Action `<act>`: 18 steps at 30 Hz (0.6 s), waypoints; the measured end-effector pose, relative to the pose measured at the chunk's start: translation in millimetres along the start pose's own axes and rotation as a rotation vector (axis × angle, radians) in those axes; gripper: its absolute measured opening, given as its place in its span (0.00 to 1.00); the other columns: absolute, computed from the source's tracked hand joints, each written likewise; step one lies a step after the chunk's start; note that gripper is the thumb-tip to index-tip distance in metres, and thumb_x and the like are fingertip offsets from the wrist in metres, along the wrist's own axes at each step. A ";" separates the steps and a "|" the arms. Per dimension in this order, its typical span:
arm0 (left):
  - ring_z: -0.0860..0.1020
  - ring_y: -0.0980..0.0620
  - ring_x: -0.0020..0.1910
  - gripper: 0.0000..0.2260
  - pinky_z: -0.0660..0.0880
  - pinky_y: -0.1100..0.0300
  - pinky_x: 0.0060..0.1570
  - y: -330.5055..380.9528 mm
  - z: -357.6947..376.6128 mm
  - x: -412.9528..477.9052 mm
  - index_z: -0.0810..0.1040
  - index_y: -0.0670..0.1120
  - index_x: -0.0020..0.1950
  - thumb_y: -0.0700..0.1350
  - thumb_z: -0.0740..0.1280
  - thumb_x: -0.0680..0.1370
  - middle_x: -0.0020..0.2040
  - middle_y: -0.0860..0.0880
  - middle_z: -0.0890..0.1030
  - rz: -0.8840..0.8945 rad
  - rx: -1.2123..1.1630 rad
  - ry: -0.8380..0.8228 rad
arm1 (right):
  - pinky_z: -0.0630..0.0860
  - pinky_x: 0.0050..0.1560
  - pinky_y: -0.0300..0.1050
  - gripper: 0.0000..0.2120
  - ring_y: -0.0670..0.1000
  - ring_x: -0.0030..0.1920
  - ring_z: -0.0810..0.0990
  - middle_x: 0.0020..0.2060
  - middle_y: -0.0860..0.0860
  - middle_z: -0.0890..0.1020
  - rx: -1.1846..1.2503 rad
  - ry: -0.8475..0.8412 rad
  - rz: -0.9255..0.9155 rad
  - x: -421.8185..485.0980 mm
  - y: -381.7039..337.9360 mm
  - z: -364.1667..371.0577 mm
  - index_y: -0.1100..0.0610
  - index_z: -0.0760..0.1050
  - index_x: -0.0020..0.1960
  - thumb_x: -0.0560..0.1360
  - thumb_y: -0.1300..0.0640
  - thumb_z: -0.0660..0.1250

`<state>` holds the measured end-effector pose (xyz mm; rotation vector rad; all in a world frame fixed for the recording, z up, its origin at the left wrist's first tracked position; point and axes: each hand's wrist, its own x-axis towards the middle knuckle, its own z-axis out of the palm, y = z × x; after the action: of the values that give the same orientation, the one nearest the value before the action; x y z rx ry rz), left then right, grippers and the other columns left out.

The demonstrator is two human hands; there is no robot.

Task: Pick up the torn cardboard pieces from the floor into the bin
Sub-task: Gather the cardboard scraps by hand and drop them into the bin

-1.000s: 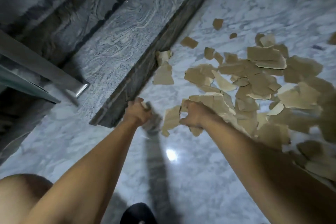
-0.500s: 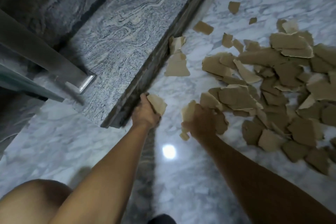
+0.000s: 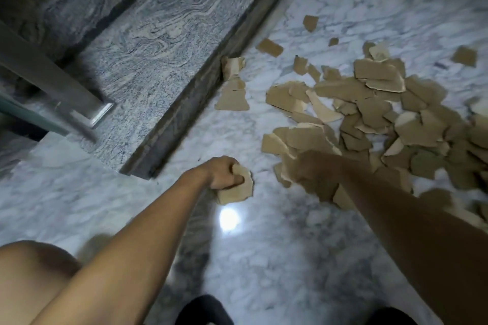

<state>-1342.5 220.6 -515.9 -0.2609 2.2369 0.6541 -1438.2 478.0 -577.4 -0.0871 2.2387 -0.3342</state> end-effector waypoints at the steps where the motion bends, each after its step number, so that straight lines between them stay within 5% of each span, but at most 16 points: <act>1: 0.76 0.47 0.56 0.19 0.74 0.55 0.56 4.5 11.6 1.5 0.75 0.53 0.60 0.59 0.66 0.72 0.61 0.50 0.78 0.031 0.033 -0.011 | 0.83 0.46 0.48 0.22 0.50 0.42 0.83 0.43 0.48 0.84 -0.022 -0.076 0.036 -10.0 -3.0 -0.6 0.53 0.80 0.53 0.64 0.41 0.72; 3: 0.75 0.46 0.55 0.18 0.75 0.51 0.55 6.2 32.9 3.9 0.74 0.52 0.56 0.61 0.64 0.72 0.59 0.47 0.76 0.095 0.116 0.017 | 0.79 0.45 0.44 0.15 0.51 0.41 0.80 0.43 0.52 0.81 0.013 -0.064 0.051 -48.1 -22.6 -5.4 0.56 0.79 0.50 0.69 0.48 0.71; 7: 0.69 0.47 0.55 0.26 0.74 0.50 0.54 -1.8 52.2 3.0 0.70 0.52 0.57 0.60 0.72 0.64 0.55 0.50 0.69 0.219 0.218 0.134 | 0.82 0.50 0.52 0.33 0.57 0.48 0.82 0.50 0.55 0.81 0.227 0.242 0.139 -55.0 -33.2 19.8 0.55 0.76 0.53 0.56 0.35 0.69; 11: 0.72 0.48 0.52 0.25 0.74 0.53 0.49 -5.1 57.7 1.6 0.71 0.51 0.57 0.50 0.77 0.65 0.55 0.51 0.73 0.287 0.277 0.199 | 0.75 0.61 0.56 0.39 0.64 0.59 0.77 0.61 0.62 0.74 0.226 0.455 0.115 -57.4 -40.8 47.5 0.59 0.64 0.67 0.66 0.44 0.78; 18: 0.76 0.46 0.51 0.20 0.74 0.54 0.47 -2.2 50.9 15.3 0.77 0.48 0.49 0.54 0.78 0.64 0.48 0.48 0.78 0.193 0.379 0.129 | 0.73 0.64 0.54 0.32 0.61 0.64 0.74 0.63 0.57 0.72 0.178 0.345 0.082 -50.6 -29.9 48.1 0.53 0.70 0.69 0.69 0.44 0.76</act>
<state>-1320.0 246.1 -556.8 0.1069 2.4762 0.3054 -1370.5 448.0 -560.5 0.1694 2.5306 -0.5354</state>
